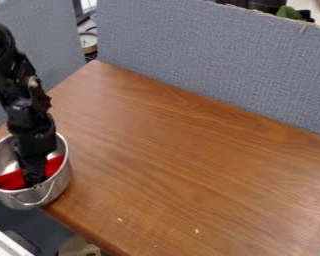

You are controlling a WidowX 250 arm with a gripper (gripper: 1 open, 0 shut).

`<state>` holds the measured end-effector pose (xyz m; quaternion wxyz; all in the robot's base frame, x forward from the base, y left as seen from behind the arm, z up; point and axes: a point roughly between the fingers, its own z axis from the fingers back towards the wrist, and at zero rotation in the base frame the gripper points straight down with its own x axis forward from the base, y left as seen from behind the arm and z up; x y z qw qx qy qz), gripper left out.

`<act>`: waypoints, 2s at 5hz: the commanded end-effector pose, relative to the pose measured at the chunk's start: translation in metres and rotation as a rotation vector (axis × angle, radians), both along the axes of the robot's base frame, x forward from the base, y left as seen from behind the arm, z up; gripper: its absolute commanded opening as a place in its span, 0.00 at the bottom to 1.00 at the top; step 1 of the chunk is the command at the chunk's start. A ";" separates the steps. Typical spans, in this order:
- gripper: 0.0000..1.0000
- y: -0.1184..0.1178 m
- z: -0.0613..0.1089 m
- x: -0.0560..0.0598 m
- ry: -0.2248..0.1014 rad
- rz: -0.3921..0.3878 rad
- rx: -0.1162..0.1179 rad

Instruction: Put the red object in the metal pot

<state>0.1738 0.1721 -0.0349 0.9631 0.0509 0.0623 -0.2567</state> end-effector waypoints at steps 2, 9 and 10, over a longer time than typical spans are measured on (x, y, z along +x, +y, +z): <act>0.00 -0.040 0.041 0.011 0.007 -0.047 0.011; 0.00 -0.002 0.085 0.057 0.063 0.629 0.077; 1.00 0.026 0.080 0.050 0.068 0.710 0.074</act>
